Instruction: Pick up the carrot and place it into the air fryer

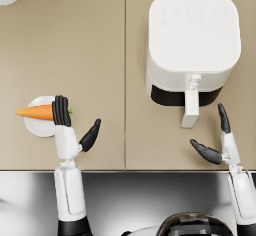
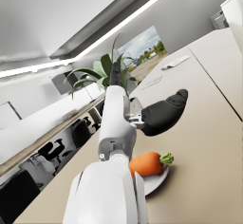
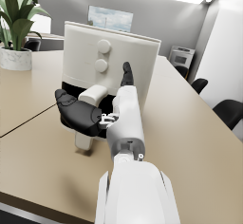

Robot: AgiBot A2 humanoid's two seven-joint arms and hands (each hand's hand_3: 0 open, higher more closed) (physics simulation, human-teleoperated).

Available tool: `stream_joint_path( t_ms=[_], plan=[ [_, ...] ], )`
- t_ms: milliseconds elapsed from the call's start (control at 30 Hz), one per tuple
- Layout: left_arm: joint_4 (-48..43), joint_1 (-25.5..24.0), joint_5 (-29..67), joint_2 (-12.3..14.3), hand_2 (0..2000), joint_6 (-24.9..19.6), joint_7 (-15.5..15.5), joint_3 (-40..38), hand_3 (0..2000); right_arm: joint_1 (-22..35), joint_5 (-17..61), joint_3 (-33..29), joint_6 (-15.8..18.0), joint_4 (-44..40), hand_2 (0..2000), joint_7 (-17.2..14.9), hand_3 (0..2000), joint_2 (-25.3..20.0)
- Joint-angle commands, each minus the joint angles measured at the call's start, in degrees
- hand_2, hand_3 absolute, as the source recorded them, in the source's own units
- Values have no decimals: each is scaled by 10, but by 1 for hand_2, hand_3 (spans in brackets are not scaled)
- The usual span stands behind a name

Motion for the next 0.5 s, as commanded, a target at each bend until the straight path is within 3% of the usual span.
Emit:
stream_joint_path(
  t_ms=[33, 167, 233, 300, 367, 500],
  plan=[
    [34, 33, 26, -6, 0, 0, 0, -31, 0, 11, 0, -12, 0, -3, 0, 0, 0, -6],
    [63, 63, 130, -11, 0, -15, -3, -45, 0, 10, 1, -20, 0, -7, 0, 0, 0, -11],
    [83, 76, 182, -12, 0, -116, -52, -48, 0, 9, 1, -29, 0, -6, 0, 0, 0, -13],
    [99, 80, 234, -12, 0, -176, -91, -56, 0, 11, 1, -34, 0, -14, 0, 0, 0, -16],
    [110, 85, 286, -13, 0, -206, -114, -66, 0, 12, 1, -32, 0, -13, 0, 0, 0, -18],
    [118, 101, 390, -16, 0, -229, -132, -84, 0, 11, 1, -25, 0, -16, 0, 0, 0, -23]
  ],
)
